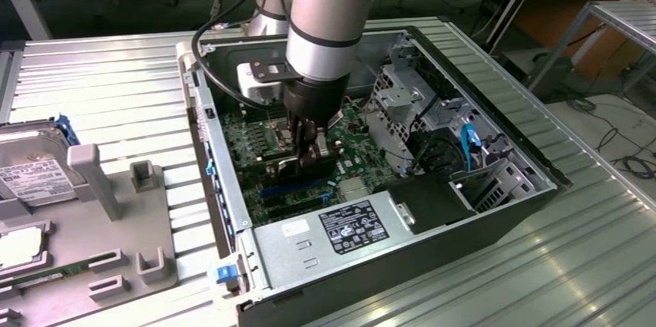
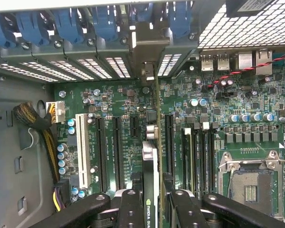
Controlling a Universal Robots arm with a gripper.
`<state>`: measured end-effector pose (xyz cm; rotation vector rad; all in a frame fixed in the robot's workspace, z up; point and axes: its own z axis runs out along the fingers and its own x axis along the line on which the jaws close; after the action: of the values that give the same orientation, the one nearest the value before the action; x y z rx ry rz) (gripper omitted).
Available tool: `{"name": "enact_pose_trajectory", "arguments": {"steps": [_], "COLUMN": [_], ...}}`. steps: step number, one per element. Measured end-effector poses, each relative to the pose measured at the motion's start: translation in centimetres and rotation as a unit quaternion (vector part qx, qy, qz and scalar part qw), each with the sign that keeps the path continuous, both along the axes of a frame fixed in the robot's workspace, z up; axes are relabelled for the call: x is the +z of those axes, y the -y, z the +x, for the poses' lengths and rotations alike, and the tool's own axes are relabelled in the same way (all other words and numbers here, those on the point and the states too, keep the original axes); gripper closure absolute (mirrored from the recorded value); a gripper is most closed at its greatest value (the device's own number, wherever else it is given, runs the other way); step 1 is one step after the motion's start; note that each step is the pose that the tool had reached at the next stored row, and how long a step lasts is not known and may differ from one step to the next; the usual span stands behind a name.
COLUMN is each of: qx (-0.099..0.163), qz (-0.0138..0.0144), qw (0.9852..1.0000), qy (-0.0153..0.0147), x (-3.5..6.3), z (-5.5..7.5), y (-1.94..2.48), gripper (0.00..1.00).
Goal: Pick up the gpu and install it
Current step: 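Insert the gpu into the slot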
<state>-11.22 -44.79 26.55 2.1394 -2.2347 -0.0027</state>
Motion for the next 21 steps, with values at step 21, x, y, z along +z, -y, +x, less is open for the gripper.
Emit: {"name": "enact_pose_trajectory", "arguments": {"steps": [21], "qx": [0.0], "qz": [-0.0003], "qw": [1.0], "qy": [0.0001], "x": [0.13], "z": [-0.28], "y": [-0.17], "gripper": [0.73]}}
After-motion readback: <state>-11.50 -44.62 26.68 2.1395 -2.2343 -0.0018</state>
